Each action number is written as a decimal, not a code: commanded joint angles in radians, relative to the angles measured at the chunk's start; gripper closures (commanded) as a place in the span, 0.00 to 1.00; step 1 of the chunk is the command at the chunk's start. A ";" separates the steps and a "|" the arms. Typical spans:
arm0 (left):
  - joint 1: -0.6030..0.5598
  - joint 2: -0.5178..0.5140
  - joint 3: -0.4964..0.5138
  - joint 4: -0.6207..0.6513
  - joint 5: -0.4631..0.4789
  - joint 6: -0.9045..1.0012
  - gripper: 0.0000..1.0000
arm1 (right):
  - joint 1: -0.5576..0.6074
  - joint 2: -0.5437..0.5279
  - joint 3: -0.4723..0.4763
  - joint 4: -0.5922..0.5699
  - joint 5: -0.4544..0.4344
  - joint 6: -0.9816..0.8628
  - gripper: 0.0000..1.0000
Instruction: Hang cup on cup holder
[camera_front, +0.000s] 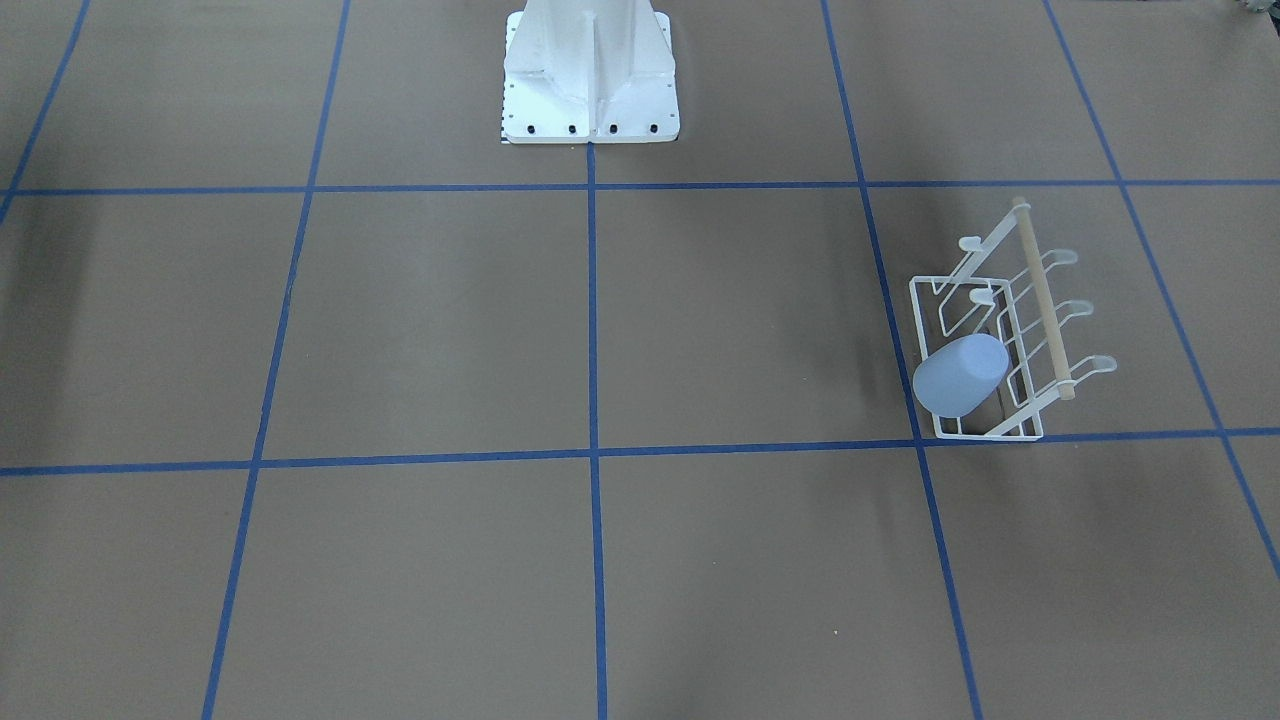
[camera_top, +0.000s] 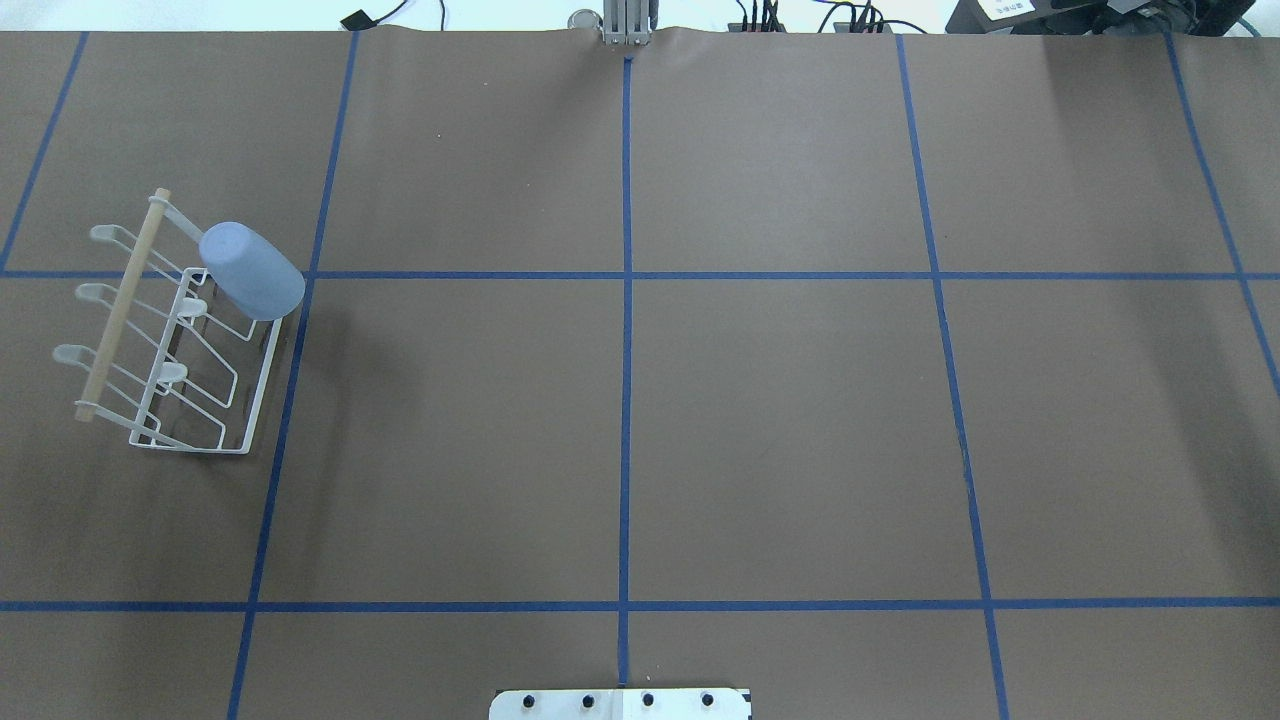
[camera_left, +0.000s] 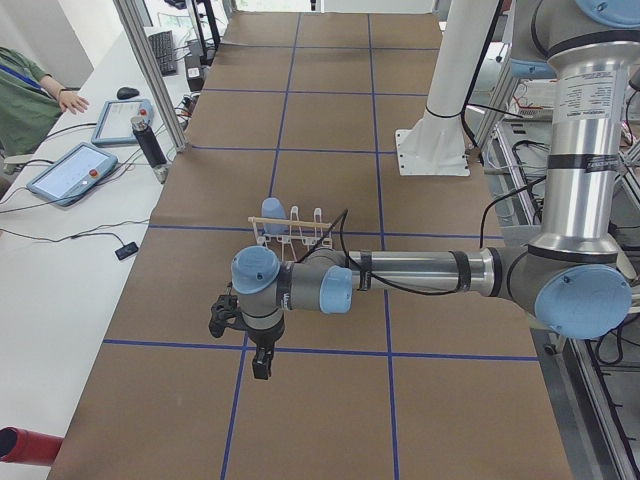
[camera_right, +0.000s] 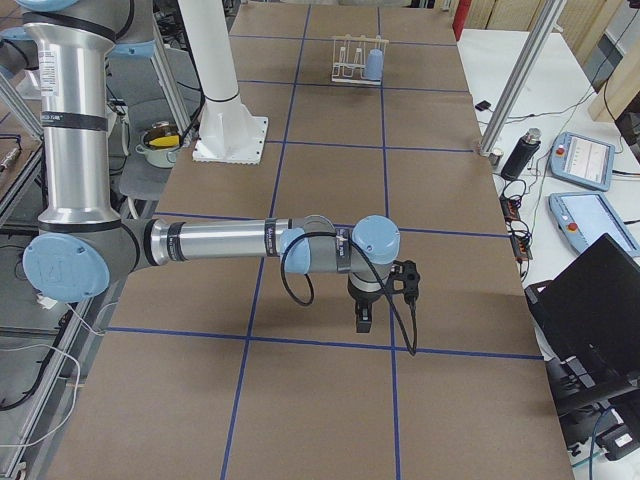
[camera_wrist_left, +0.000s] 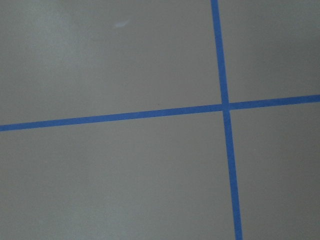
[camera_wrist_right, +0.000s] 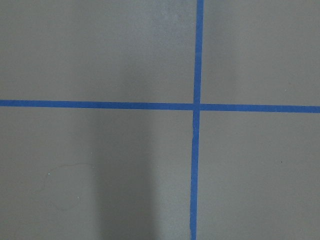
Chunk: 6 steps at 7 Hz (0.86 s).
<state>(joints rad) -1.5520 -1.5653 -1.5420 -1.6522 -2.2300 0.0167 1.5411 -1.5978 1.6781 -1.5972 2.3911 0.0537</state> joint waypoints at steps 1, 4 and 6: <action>-0.003 0.007 -0.021 0.000 -0.019 -0.006 0.02 | 0.001 -0.007 0.000 -0.004 0.002 0.000 0.00; -0.003 0.019 -0.110 0.012 -0.076 -0.093 0.02 | 0.016 -0.007 0.003 -0.007 0.066 0.009 0.00; -0.003 0.048 -0.133 0.012 -0.076 -0.093 0.02 | 0.017 -0.013 0.000 -0.006 0.056 0.009 0.00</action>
<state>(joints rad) -1.5552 -1.5285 -1.6616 -1.6409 -2.3047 -0.0705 1.5564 -1.6086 1.6797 -1.6035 2.4487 0.0623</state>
